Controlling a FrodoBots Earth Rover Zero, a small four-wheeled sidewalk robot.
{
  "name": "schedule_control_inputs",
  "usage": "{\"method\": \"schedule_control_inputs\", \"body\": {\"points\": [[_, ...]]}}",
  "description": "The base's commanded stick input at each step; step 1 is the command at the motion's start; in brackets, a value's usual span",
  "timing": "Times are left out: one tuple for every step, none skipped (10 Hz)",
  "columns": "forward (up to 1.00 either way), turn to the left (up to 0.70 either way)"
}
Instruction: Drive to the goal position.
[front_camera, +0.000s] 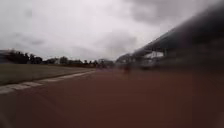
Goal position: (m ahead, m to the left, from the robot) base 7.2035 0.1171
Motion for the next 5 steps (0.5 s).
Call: {"method": "schedule_control_inputs", "body": {"points": [[1.00,0.00],[1.00,0.00],[1.00,0.00],[1.00,0.00],[1.00,0.00]]}}
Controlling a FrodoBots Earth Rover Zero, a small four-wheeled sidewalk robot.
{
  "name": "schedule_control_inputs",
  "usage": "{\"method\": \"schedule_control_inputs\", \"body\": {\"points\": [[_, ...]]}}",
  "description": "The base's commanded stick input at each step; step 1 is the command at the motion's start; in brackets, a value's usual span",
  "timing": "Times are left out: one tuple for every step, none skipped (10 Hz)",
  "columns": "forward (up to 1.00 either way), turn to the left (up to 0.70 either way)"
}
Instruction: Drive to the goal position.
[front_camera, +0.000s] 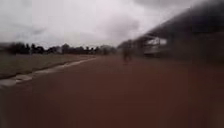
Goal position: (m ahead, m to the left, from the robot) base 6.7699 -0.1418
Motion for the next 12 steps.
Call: {"method": "schedule_control_inputs", "body": {"points": [[1.00,0.00],[1.00,0.00],[1.00,0.00],[1.00,0.00],[1.00,0.00],[1.00,0.00],[1.00,0.00],[1.00,0.00],[1.00,0.00],[1.00,0.00],[1.00,0.00],[1.00,0.00]]}}
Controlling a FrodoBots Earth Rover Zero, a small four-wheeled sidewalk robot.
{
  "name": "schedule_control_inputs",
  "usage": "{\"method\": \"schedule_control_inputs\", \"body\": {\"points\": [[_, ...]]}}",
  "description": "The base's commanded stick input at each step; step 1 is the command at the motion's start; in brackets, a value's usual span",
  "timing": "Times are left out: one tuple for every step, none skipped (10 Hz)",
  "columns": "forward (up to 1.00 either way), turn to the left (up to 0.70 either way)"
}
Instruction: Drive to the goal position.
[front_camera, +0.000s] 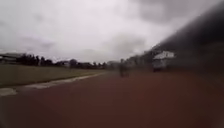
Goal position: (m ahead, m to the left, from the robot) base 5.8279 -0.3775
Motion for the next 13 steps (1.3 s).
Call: {"method": "schedule_control_inputs", "body": {"points": [[1.00,0.00],[1.00,0.00],[1.00,0.00],[1.00,-0.40],[1.00,-0.40],[1.00,-0.40],[1.00,-0.40],[1.00,-0.40],[1.00,-0.40],[1.00,-0.37],[1.00,-0.10],[1.00,0.00],[1.00,0.00]]}}
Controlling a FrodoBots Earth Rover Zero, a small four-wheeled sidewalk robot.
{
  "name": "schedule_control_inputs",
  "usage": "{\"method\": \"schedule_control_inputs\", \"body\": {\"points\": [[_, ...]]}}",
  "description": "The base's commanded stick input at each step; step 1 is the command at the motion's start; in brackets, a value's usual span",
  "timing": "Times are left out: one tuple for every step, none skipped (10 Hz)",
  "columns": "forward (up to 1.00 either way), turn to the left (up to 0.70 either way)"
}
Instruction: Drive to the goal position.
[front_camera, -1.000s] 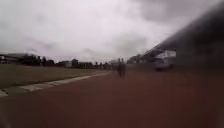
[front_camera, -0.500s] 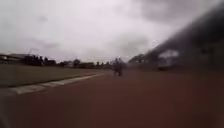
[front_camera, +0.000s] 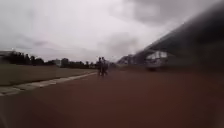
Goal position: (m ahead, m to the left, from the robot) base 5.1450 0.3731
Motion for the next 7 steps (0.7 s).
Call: {"method": "schedule_control_inputs", "body": {"points": [[1.00,0.00],[1.00,0.00],[1.00,0.00],[1.00,0.00],[1.00,0.00],[1.00,0.00],[1.00,0.00]]}}
